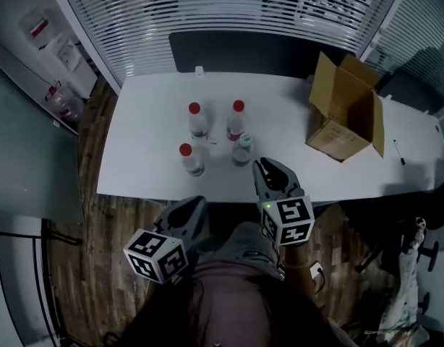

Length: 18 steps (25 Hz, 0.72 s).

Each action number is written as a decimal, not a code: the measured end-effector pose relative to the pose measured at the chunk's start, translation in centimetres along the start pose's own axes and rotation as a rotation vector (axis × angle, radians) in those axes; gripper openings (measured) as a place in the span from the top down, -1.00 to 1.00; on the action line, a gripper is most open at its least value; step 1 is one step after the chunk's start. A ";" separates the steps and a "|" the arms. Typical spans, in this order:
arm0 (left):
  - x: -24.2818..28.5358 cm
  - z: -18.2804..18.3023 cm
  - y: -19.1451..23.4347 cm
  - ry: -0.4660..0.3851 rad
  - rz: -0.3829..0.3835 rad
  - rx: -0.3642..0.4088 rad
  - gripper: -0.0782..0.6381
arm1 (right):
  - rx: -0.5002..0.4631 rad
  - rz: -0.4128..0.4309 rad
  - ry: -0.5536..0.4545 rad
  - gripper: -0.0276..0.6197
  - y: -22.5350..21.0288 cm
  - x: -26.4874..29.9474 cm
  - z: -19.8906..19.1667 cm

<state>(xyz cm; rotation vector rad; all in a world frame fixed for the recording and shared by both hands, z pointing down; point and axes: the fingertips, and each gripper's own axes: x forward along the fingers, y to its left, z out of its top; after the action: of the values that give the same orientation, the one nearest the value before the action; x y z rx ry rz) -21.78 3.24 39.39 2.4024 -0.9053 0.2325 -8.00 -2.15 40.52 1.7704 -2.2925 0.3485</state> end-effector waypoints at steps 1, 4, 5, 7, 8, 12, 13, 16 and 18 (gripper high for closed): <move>-0.2 -0.3 0.1 0.002 -0.005 -0.005 0.76 | -0.001 -0.012 -0.002 0.71 0.2 -0.6 -0.1; -0.7 -0.9 0.2 0.003 -0.015 -0.017 0.76 | 0.000 -0.029 -0.006 0.76 0.6 -2.1 -0.2; -0.8 -1.0 0.2 0.000 -0.015 -0.018 0.76 | -0.005 -0.033 -0.008 0.77 0.7 -2.5 -0.2; -1.0 -1.2 0.3 -0.008 -0.009 -0.021 0.76 | -0.013 -0.045 -0.018 0.80 0.8 -3.3 -0.1; -1.0 -1.3 0.4 -0.012 -0.003 -0.023 0.76 | -0.013 -0.050 -0.024 0.82 0.8 -3.7 -0.1; -1.3 -1.7 0.2 -0.035 0.023 -0.040 0.76 | -0.007 -0.035 -0.040 0.84 1.2 -4.7 -0.2; -1.3 -1.8 -0.1 -0.041 0.028 -0.042 0.76 | -0.013 -0.026 -0.038 0.84 1.3 -4.9 -0.2; -1.1 -1.9 -1.2 -0.059 0.044 -0.043 0.76 | -0.030 0.003 -0.042 0.84 1.2 -5.6 0.0; -0.9 -1.8 -2.3 -0.078 0.051 -0.048 0.76 | -0.036 0.024 -0.046 0.84 1.1 -6.2 0.3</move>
<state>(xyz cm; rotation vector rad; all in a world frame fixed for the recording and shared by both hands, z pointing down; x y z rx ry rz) -20.93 6.19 39.60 2.3600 -0.9973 0.1356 -7.52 3.74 38.19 1.7527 -2.3378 0.2712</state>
